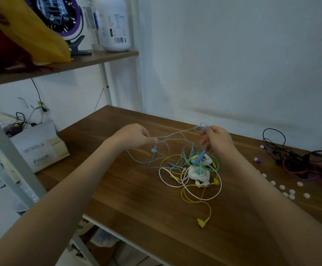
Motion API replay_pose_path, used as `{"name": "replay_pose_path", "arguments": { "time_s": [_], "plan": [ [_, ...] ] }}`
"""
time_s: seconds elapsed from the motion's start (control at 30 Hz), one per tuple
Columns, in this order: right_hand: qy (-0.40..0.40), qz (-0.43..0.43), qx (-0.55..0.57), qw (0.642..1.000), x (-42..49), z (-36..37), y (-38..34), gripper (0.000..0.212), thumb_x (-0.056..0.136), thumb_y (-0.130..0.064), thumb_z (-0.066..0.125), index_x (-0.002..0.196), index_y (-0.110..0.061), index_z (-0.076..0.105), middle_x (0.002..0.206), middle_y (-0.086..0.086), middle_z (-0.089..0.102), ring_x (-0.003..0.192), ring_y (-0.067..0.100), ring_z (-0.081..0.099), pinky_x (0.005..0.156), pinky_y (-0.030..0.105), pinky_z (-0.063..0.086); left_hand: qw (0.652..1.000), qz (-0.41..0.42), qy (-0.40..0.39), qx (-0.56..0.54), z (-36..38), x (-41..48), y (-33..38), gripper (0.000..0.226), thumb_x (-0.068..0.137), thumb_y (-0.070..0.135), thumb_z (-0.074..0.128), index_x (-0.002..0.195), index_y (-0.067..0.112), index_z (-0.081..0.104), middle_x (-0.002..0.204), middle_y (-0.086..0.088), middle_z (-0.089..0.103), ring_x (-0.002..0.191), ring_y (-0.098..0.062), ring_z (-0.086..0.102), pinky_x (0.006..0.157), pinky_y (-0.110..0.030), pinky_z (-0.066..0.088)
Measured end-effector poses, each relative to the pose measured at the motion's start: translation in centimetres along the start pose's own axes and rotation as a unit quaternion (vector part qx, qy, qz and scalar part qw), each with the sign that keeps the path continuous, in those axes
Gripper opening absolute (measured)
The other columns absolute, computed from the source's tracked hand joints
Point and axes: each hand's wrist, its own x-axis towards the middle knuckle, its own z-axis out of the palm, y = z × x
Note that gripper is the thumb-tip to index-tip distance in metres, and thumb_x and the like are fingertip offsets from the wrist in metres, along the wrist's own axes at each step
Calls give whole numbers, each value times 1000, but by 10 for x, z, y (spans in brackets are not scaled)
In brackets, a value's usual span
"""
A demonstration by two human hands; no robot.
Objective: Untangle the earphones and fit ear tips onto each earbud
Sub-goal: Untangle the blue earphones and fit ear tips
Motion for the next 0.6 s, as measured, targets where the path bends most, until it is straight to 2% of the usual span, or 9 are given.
{"name": "replay_pose_path", "arguments": {
  "time_s": [0.07, 0.17, 0.23, 0.33, 0.4, 0.5, 0.57, 0.6],
  "plan": [
    [0, 17, 6, 1000, 0, 0, 0, 33, 102, -26, 38, 90, -5, 61, 68, 10, 64, 51, 22, 54, 47, 31, 46, 999, 22, -8, -29, 1, -3, -3, 30, 95, 40, 55, 82, 18, 72, 85, 11, 62, 90, -10, 54, 79, -30, 38],
    [-31, 43, 21, 998, 0, 4, 0, 36, 101, -28, 37, 84, -6, 60, 68, 11, 63, 57, 22, 57, 54, 32, 46, 982, 44, -2, -186, 5, -5, -5, 32, 99, 35, 49, 78, 17, 64, 86, 6, 61, 88, -11, 52, 79, -29, 37],
    [-37, 55, 4, 998, 0, 5, 0, 37, 101, -27, 38, 82, -6, 62, 74, 11, 65, 65, 21, 59, 64, 32, 48, 955, 53, 3, -291, 6, -5, -6, 32, 100, 33, 45, 80, 14, 59, 79, 1, 56, 77, -14, 50, 75, -29, 38],
    [-33, 64, -39, 997, 2, 7, -1, 35, 99, -21, 38, 86, -4, 65, 79, 7, 65, 71, 17, 59, 68, 30, 47, 895, 76, 34, -439, 5, -2, -1, 31, 101, 25, 44, 76, 10, 54, 92, -5, 62, 74, -14, 52, 74, -31, 44],
    [-28, 77, -69, 994, 3, 6, -1, 28, 96, -14, 42, 86, -5, 67, 78, 3, 63, 70, 15, 57, 76, 37, 49, 853, 91, 66, -509, 1, -1, 7, 32, 101, 20, 43, 72, 8, 52, 101, -6, 64, 66, -11, 51, 62, -24, 45],
    [-6, 100, -78, 992, 4, 3, -1, 28, 93, -12, 43, 76, -8, 65, 88, 10, 67, 85, 26, 62, 89, 47, 48, 822, 108, 109, -548, -8, 1, 15, 34, 101, 18, 43, 69, 9, 50, 97, -4, 64, 51, -8, 36, 44, -19, 29],
    [3, 111, -70, 991, 4, 1, -1, 33, 95, -12, 39, 74, -8, 64, 91, 14, 67, 88, 29, 63, 87, 45, 52, 821, 104, 136, -544, -15, 1, 17, 36, 100, 19, 47, 65, 14, 54, 81, -6, 53, 46, -8, 25, 38, -17, 20],
    [6, 117, -52, 992, 3, 0, -1, 34, 97, -12, 37, 77, -5, 63, 90, 15, 67, 82, 28, 63, 80, 40, 54, 825, 103, 146, -536, -18, 1, 18, 37, 99, 20, 49, 62, 16, 55, 74, -7, 44, 45, -8, 22, 37, -17, 18]
  ]
}}
